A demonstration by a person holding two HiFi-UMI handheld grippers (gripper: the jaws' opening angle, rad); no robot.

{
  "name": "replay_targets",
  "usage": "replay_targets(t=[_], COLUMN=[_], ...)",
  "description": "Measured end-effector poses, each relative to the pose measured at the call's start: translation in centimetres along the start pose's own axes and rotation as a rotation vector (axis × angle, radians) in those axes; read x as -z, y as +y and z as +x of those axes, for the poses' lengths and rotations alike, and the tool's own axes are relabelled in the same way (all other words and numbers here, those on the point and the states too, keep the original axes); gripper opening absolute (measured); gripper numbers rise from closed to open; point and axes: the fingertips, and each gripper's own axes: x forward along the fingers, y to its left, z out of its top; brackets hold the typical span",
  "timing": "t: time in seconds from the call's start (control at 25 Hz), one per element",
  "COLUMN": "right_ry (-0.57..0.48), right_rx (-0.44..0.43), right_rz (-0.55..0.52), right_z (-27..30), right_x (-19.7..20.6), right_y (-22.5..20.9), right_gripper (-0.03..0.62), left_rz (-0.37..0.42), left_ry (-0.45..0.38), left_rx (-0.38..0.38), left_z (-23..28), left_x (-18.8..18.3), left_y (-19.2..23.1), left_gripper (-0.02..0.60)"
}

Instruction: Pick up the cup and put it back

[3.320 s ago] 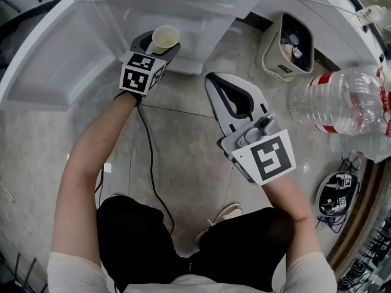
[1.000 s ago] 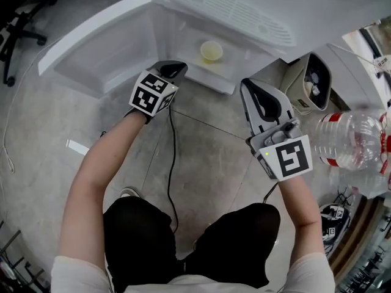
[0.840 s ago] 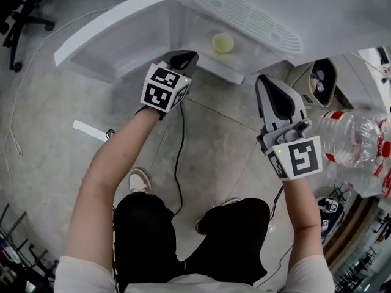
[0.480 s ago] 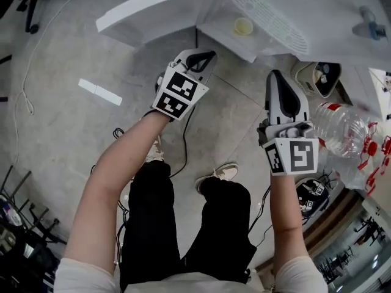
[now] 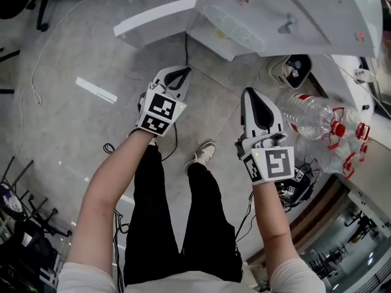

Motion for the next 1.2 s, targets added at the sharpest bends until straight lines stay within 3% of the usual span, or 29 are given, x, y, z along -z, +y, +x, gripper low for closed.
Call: replay_targets(t=[0.24, 0.52, 0.72, 0.96, 1.2], right_ry=[-0.047, -0.096, -0.123, -0.143, -0.246], right_rx=[0.024, 0.058, 0.139, 0.265, 0.346], right_rz=[0.099, 0.108, 0.073, 0.120, 0.116], right_z=[-5.8, -11.3, -15.7, -22.7, -27.4], right_x=[-8.5, -18.3, -23.4, -26.3, -30.8], right_y=[-0.2, 0.9, -1.3, -4.7, -6.1], right_gripper=[0.020, 0.020, 0.020, 0.020, 0.020], left_rz=[-0.016, 0.015, -0.052, 0.027, 0.101], left_ry=[0.012, -0.009, -0.089, -0.198, -0.308], left_rx=[-0.026, -0.014, 0.009, -0.031, -0.043], left_z=[-7.5, -14.5, -18.4, -24.3, -28.7], left_x=[-7.9, -16.7, -24.5, -33.6, -42.2], left_y=[-2.1, -5.4, -6.2, -6.1, -6.2], left_gripper=[0.023, 0.023, 0.023, 0.023, 0.023])
